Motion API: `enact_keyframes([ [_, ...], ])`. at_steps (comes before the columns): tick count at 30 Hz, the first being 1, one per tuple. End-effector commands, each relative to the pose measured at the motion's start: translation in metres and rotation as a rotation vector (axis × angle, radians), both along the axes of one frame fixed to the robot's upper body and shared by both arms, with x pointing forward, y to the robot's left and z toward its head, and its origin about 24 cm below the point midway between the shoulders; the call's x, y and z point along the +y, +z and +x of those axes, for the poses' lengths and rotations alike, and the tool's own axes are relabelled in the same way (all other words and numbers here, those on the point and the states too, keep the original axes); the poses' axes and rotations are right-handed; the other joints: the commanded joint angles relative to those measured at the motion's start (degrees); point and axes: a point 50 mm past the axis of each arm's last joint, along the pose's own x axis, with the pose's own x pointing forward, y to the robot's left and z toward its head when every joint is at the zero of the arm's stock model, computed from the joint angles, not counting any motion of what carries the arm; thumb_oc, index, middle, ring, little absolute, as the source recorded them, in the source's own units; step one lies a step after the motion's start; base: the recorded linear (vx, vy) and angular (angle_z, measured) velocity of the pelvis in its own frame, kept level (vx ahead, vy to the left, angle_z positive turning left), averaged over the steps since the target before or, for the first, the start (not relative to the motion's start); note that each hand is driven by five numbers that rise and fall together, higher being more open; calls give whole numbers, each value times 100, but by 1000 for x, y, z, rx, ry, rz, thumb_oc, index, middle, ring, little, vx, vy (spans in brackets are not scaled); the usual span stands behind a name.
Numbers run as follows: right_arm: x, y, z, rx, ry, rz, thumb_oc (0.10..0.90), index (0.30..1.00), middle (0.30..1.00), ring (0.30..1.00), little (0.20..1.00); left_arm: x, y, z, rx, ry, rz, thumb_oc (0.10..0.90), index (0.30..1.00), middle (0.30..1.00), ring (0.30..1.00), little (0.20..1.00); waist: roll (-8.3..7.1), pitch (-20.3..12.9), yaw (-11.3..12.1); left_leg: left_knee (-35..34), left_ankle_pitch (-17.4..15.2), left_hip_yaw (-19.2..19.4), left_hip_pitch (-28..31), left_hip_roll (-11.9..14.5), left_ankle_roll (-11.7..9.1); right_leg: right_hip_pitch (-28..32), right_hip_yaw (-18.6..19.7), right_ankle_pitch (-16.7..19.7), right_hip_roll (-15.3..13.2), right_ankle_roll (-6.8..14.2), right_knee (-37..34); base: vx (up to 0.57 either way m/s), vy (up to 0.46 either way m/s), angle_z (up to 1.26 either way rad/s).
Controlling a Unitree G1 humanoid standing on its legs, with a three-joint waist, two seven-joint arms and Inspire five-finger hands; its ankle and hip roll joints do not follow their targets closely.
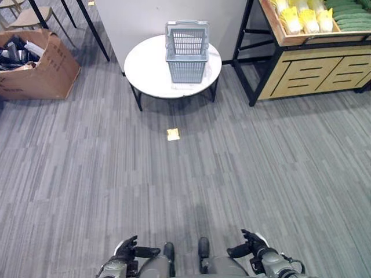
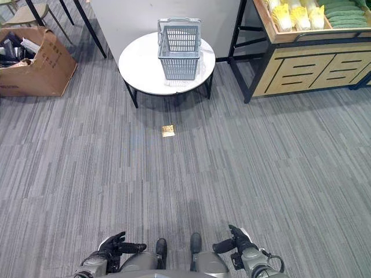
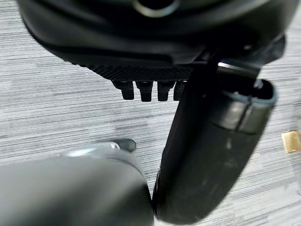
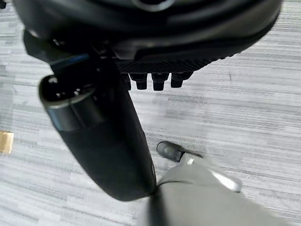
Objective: Get the vegetables into the basket
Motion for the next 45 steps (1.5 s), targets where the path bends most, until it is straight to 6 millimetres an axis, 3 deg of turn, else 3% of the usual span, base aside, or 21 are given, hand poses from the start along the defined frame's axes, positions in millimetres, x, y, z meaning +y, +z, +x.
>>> enact_keyframes([
  [1,-22,-3,-27,81,-7,-62,900,1000,1000,1000,1000,-7,-5,-11,24,-12,-6,900,1000,1000,1000,1000,33,-160,48,-8,247,1,36,201,-60,-16,347,21,-111,380,506,115,61,7],
  [3,-23,-3,-28,89,-4,-66,900,1000,1000,1000,1000,-3,-4,-12,15,27,-5,900,1000,1000,1000,1000,31,-166,140,-484,320,-115,-152,133,10,97,401,-66,-139,411,486,213,126,4],
  [4,-24,-4,-32,100,-4,-69,900,1000,1000,1000,1000,-3,-4,-14,18,25,1,900,1000,1000,1000,1000,31,-190,165,-863,586,-10,-386,288,-14,174,446,-120,-156,449,458,153,110,6],
  [5,-24,-4,-32,100,-4,-69,900,1000,1000,1000,1000,-3,-4,-14,18,25,1,900,1000,1000,1000,1000,25,-185,167,-873,589,-6,-371,282,-13,182,448,-125,-163,451,458,247,189,0],
  [6,-24,-4,-36,108,-10,-69,900,1000,1000,1000,1000,-3,-6,-20,32,23,3,900,1000,1000,1000,1000,63,-195,219,-1197,926,201,-579,429,-79,331,478,-230,-159,477,436,225,166,-6],
  [8,-23,-5,-39,117,-18,-60,900,1000,1000,1000,1000,0,-8,-28,54,23,14,900,1000,1000,1000,1000,115,-286,298,-1439,1048,367,-493,477,-112,574,625,-361,-166,549,415,396,321,-24],
  [9,-19,-8,-45,135,-24,-49,900,1000,1000,1000,1000,0,-10,-36,83,12,15,900,1000,1000,1000,1000,91,-422,282,-1582,1002,456,-326,449,-66,689,638,-429,-246,613,418,324,273,-57],
  [13,-14,-9,-46,140,-27,-32,900,1000,1000,1000,1000,1,-9,-35,91,-22,25,900,1000,1000,1000,1000,-10,-522,265,-1601,846,616,-165,296,98,663,750,-348,-446,792,548,191,231,-44],
  [19,2,-11,-37,123,10,6,900,1000,1000,1000,1000,6,-6,-26,69,-52,40,900,1000,1000,1000,1000,-220,-573,292,-1585,542,916,-39,24,337,439,979,315,-764,1110,738,101,196,-9],
  [20,4,-10,-34,114,16,12,900,1000,1000,1000,1000,7,-5,-25,67,-62,45,900,1000,1000,1000,1000,-263,-556,301,-1572,475,966,-13,-46,389,343,1032,580,-801,1182,887,72,145,-16],
  [25,6,-10,-30,106,28,16,900,1000,1000,1000,1000,9,-5,-24,71,-79,47,900,1000,1000,1000,1000,-287,-511,324,-1518,283,982,74,-157,508,169,1014,877,-844,1218,1323,73,142,-18],
  [27,7,-10,-29,103,33,22,900,1000,1000,1000,1000,12,-4,-25,80,-86,50,900,1000,1000,1000,1000,-205,-442,304,-1491,130,981,315,-177,637,-168,799,1079,-784,1149,2210,99,185,-22],
  [28,7,-10,-29,103,33,22,900,1000,1000,1000,1000,12,-4,-25,80,-86,50,900,1000,1000,1000,1000,-207,-436,303,-1494,129,980,322,-180,638,-166,798,1072,-787,1149,2219,145,172,-8],
  [30,6,-11,-34,116,38,20,900,1000,1000,1000,1000,13,-4,-26,94,-93,47,900,1000,1000,1000,1000,-84,-368,182,-1624,-50,949,808,-213,711,-747,287,1042,-777,1008,2619,223,192,-4],
  [31,6,-11,-34,116,38,20,900,1000,1000,1000,1000,13,-4,-26,94,-93,46,900,1000,1000,1000,1000,-87,-358,174,-1628,-51,941,820,-218,710,-739,280,1028,-783,1008,2632,180,93,8],
  [34,4,-11,-37,123,28,15,900,1000,1000,1000,1000,12,-5,-26,95,-100,46,900,1000,1000,1000,1000,-48,-268,26,-1731,-129,783,1117,-262,677,-1010,100,918,-729,985,2195,199,8,19],
  [36,5,-11,-37,121,34,17,900,1000,1000,1000,1000,9,-6,-27,100,-117,40,900,1000,1000,1000,1000,-124,-212,-92,-1790,-257,624,1368,-371,614,-1186,66,1097,-724,1077,1337,266,-58,30],
  [40,6,-11,-38,126,45,22,900,1000,1000,1000,1000,5,-8,-33,117,-127,27,900,1000,1000,1000,1000,-123,-196,-174,-1704,-485,428,1649,-383,535,-1267,70,1323,-784,1163,730,228,-63,25],
  [45,4,-12,-44,141,53,22,900,1000,1000,1000,1000,2,-10,-38,132,-125,13,900,1000,1000,1000,1000,-88,-276,-191,-1585,-638,257,1864,-366,459,-1227,86,1343,-735,1159,590,213,-93,31],
])
